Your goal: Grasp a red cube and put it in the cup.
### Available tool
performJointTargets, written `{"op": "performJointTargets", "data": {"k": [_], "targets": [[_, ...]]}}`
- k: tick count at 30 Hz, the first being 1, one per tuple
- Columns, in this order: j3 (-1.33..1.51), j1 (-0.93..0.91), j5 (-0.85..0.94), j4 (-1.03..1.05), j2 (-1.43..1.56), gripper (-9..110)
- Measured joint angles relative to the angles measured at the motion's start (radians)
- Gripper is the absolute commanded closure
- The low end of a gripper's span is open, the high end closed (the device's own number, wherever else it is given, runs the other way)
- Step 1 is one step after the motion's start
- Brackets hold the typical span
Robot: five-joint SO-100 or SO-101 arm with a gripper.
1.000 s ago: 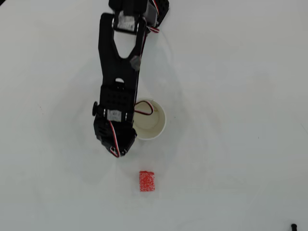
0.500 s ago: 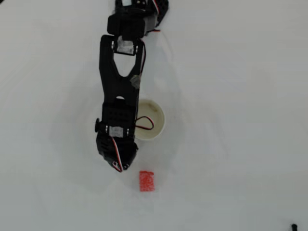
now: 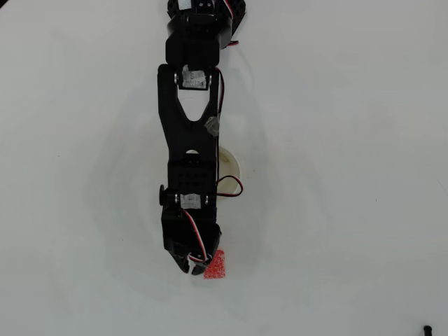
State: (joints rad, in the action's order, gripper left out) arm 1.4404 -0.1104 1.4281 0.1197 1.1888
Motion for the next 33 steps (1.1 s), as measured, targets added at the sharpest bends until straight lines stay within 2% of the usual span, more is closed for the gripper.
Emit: {"op": "performJointTargets", "data": {"k": [17, 18, 19, 21, 27, 33], "targets": [[0.0, 0.118, 0.0, 0.072, 0.0, 100], [0.002, 0.13, 0.0, 0.077, 0.0, 98], [0.002, 0.143, 0.0, 0.083, 0.003, 89], [0.002, 0.163, 0.0, 0.094, 0.006, 80], [0.031, 0.163, 0.003, 0.103, 0.034, 72], [0.031, 0.163, 0.003, 0.103, 0.034, 72]]}}
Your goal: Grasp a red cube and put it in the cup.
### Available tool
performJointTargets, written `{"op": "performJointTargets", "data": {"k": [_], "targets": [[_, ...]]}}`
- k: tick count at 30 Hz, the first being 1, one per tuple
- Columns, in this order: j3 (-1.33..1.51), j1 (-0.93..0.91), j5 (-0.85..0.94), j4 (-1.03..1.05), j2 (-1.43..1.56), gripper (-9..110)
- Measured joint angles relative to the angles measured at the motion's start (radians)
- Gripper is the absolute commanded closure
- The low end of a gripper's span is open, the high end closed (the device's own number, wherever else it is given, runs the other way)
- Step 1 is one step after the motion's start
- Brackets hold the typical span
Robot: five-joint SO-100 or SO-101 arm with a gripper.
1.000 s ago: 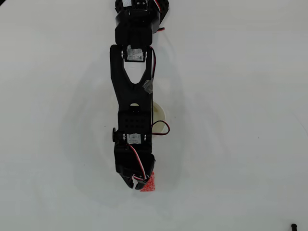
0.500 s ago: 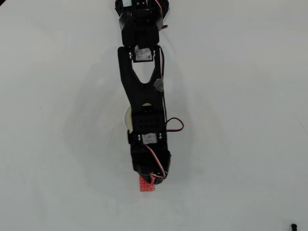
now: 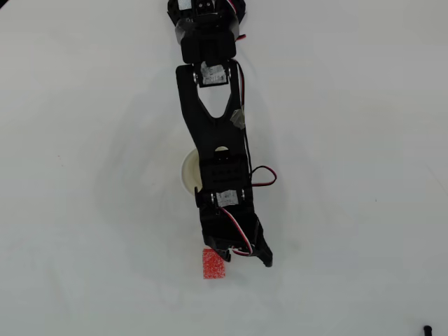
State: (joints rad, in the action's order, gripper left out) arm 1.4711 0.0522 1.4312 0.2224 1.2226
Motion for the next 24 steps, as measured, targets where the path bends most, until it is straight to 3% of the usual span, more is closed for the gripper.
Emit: {"op": "performJointTargets", "data": {"k": [24], "targets": [[0.028, -0.015, 0.003, 0.107, 0.017, 72]]}}
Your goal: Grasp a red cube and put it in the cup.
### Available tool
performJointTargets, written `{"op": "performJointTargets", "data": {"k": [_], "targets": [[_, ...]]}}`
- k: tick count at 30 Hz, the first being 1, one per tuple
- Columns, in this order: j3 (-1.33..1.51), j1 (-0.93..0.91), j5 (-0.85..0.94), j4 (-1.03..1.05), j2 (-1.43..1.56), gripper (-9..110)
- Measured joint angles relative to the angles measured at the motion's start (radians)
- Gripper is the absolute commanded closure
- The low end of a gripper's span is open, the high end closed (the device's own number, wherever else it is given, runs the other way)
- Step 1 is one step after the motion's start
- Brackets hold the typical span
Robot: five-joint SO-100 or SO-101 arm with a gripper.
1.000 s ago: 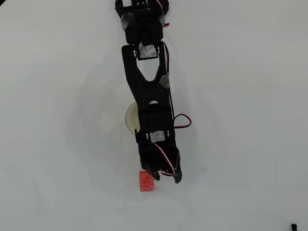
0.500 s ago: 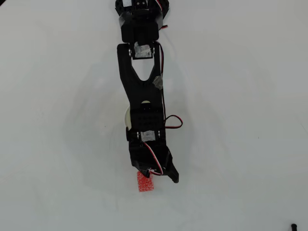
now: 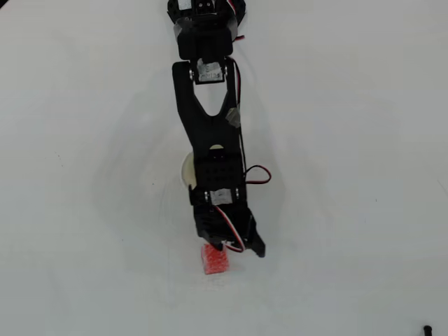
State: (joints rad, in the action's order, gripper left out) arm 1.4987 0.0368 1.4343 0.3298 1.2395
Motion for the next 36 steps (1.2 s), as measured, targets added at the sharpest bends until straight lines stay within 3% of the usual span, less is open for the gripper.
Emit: {"op": "performJointTargets", "data": {"k": [36], "targets": [[-0.02, -0.038, 0.0, -0.058, -0.106, 72]]}}
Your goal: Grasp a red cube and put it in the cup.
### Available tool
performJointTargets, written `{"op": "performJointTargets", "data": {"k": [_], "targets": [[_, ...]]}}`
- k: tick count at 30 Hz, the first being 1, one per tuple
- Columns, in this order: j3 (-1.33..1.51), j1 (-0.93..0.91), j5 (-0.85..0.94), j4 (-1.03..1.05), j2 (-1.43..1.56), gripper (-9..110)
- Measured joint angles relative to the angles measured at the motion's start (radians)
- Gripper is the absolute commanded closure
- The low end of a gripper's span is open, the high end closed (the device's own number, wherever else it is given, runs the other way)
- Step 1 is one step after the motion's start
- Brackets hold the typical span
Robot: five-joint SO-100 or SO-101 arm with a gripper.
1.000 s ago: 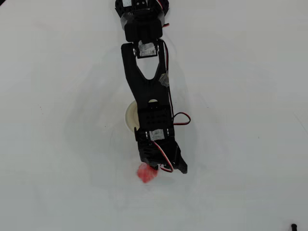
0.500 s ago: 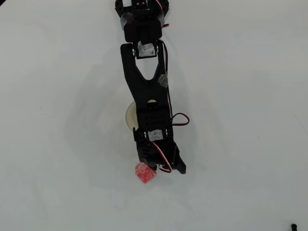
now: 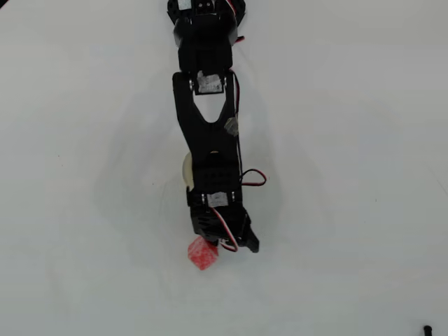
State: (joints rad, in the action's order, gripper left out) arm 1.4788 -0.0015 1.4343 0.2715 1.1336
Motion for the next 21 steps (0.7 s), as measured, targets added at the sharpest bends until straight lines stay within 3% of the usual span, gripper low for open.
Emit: {"op": "performJointTargets", "data": {"k": [21], "targets": [[-0.031, -0.091, 0.0, 0.015, -0.032, 72]]}}
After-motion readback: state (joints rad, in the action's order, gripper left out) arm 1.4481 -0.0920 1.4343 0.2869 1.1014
